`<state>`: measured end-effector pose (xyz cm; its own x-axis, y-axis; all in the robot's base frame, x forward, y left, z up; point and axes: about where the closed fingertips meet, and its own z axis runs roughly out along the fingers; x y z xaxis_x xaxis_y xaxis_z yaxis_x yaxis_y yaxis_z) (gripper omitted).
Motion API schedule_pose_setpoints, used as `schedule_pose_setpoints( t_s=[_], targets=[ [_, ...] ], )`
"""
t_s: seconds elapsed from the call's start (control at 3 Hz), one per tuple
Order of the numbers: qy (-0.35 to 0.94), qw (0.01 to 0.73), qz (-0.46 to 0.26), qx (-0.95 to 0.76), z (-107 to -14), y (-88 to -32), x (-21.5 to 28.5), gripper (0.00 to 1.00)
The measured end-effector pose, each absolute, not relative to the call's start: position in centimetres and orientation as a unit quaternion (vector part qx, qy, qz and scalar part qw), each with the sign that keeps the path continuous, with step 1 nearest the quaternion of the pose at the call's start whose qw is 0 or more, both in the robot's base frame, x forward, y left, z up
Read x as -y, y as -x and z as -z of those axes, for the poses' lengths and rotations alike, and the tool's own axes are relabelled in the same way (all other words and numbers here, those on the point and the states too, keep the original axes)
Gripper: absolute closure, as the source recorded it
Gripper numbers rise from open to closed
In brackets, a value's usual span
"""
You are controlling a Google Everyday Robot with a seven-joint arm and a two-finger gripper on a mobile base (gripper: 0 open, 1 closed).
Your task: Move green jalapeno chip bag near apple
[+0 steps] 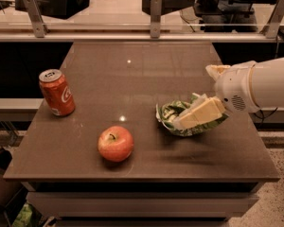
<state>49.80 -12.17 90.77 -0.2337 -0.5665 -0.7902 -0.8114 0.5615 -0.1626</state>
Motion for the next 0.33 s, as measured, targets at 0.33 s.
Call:
schedule_pose_setpoints(
  t_s=[0.33],
  targets=[
    [0.446,0.429,-0.143,-0.772,-90.77,-49.79,12.16,0.0]
  ],
)
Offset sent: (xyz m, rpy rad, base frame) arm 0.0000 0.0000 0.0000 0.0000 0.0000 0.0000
